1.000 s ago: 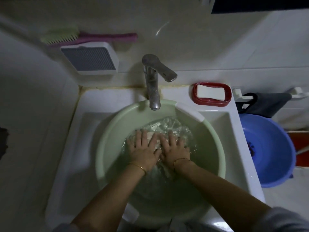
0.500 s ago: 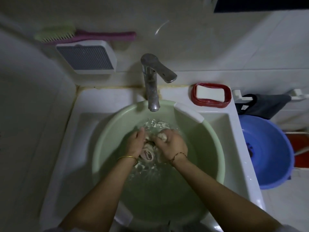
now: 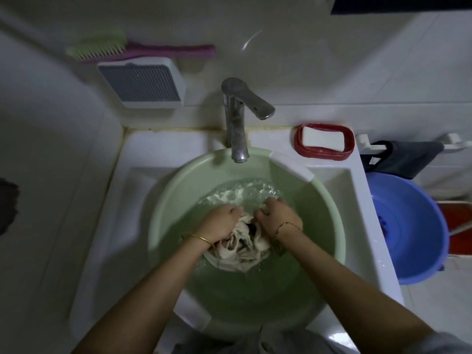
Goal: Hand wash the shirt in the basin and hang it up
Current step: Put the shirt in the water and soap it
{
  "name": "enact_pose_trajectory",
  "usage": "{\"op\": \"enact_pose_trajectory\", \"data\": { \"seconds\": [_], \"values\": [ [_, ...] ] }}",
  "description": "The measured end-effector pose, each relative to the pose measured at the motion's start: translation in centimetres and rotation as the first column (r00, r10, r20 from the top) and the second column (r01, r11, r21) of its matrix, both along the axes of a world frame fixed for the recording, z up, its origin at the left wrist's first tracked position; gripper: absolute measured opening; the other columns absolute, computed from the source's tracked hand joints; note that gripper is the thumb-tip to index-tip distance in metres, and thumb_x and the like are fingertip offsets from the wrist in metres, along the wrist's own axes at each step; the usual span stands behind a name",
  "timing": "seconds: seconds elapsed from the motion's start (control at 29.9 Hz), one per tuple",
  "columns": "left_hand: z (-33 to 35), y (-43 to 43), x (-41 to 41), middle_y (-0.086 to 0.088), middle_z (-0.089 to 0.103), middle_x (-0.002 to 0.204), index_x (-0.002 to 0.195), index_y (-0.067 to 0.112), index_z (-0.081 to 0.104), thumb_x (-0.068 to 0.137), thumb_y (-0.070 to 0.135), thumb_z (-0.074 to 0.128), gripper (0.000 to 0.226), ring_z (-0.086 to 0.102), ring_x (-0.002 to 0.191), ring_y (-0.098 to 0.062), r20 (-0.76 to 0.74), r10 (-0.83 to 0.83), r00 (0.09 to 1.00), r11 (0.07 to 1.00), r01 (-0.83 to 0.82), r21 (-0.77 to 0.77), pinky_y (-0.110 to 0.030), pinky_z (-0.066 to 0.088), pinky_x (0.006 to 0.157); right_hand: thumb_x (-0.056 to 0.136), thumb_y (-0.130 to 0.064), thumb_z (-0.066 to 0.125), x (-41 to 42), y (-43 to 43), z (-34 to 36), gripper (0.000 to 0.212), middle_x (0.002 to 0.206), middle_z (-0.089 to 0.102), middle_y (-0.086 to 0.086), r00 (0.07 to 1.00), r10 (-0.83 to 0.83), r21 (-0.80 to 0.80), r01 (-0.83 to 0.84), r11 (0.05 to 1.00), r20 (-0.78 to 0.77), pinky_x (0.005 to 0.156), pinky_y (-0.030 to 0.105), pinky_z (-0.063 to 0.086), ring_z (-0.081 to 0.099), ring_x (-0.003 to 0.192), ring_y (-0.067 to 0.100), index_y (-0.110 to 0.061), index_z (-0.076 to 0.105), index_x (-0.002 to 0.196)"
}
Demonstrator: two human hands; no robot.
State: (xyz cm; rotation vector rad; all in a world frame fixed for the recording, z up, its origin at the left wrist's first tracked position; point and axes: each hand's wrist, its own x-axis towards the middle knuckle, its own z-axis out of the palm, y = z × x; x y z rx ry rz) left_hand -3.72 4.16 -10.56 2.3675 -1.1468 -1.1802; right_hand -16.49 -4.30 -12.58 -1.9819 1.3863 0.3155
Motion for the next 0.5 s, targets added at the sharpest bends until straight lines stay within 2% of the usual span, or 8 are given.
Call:
{"op": "enact_pose_trajectory", "data": {
  "seconds": [0.07,0.17,0.2,0.27,0.3,0.37,0.43,0.5],
  "values": [
    [-0.6,0.3,0.6,-0.017,0.061,0.116,0.112,0.008,0.055,0.101,0.033,0.032,0.035,0.056,0.105,-0.031,0.272,-0.149,0.951,0.988,0.133,0.075,-0.029,0.034,0.075,0.091,-0.033,0.048,-0.7,-0.2,0.4,0.026,0.133,0.044,0.008,0.99,0.124,0.018,-0.123,0.992,-0.069,0.102,0.042,0.036,0.038,0.124,0.034,-0.024,0.058,0.114],
    [-1.5,1.1,-0.1,-0.008,0.048,0.135,0.13,0.025,0.042,0.094,0.018,0.034,0.038,0.042,0.124,-0.03,0.507,-0.318,0.801,0.939,0.193,0.285,-0.043,0.033,0.099,0.091,-0.018,0.05,-1.7,0.0,1.3,0.033,0.139,0.036,0.002,0.972,0.193,-0.061,-0.203,0.977,-0.134,0.106,0.048,0.033,0.032,0.129,0.031,-0.031,0.055,0.121],
    [-1.7,1.1,-0.4,-0.006,0.042,0.139,0.136,0.028,0.037,0.091,0.013,0.037,0.048,0.036,0.129,-0.028,0.518,-0.32,0.794,0.944,0.22,0.246,-0.045,0.029,0.103,0.091,-0.017,0.05,-2.0,0.1,1.3,0.038,0.142,0.034,0.002,0.96,0.221,-0.089,-0.239,0.967,-0.17,0.106,0.049,0.032,0.031,0.13,0.032,-0.03,0.051,0.126],
    [-1.7,0.8,-0.8,-0.004,0.039,0.144,0.143,0.029,0.033,0.09,0.014,0.043,0.056,0.035,0.131,-0.025,0.348,-0.292,0.891,0.955,0.29,0.059,-0.039,0.03,0.107,0.089,-0.021,0.055,-2.2,0.7,0.8,0.048,0.145,0.028,0.005,0.912,0.317,-0.082,-0.348,0.934,-0.259,0.103,0.051,0.034,0.03,0.132,0.036,-0.027,0.041,0.134],
    [-1.6,0.5,-0.7,-0.004,0.04,0.145,0.143,0.031,0.034,0.09,0.021,0.047,0.055,0.036,0.132,-0.025,0.237,-0.317,0.918,0.947,0.318,0.035,-0.037,0.031,0.108,0.086,-0.025,0.06,-2.1,1.0,0.3,0.055,0.145,0.028,0.006,0.883,0.369,-0.042,-0.397,0.917,-0.292,0.101,0.051,0.037,0.031,0.131,0.037,-0.026,0.037,0.136],
    [-1.7,0.4,-0.6,-0.001,0.043,0.143,0.139,0.033,0.04,0.086,0.038,0.055,0.054,0.038,0.13,-0.025,0.189,-0.426,0.885,0.904,0.407,0.131,-0.038,0.031,0.107,0.079,-0.029,0.069,-1.6,1.2,-0.7,0.065,0.138,0.037,0.007,0.852,0.43,0.072,-0.429,0.9,-0.299,0.098,0.05,0.043,0.04,0.126,0.037,-0.027,0.036,0.135],
    [-2.3,0.6,-0.4,-0.003,0.055,0.129,0.125,0.028,0.053,0.086,0.039,0.058,0.041,0.05,0.119,-0.025,0.241,-0.381,0.893,0.925,0.362,0.12,-0.034,0.039,0.096,0.075,-0.033,0.072,-1.1,1.0,-1.0,0.058,0.128,0.05,0.007,0.855,0.456,0.15,-0.431,0.89,-0.248,0.093,0.046,0.048,0.052,0.116,0.033,-0.027,0.046,0.126],
    [-1.8,0.6,-0.4,-0.007,0.063,0.113,0.111,0.02,0.059,0.09,0.035,0.055,0.026,0.059,0.103,-0.026,0.226,-0.213,0.951,0.977,0.214,0.018,-0.028,0.041,0.079,0.078,-0.039,0.068,-1.1,0.6,-1.0,0.04,0.118,0.06,0.008,0.871,0.437,0.165,-0.408,0.898,-0.224,0.088,0.038,0.05,0.058,0.105,0.028,-0.02,0.058,0.112]
  ]
}}
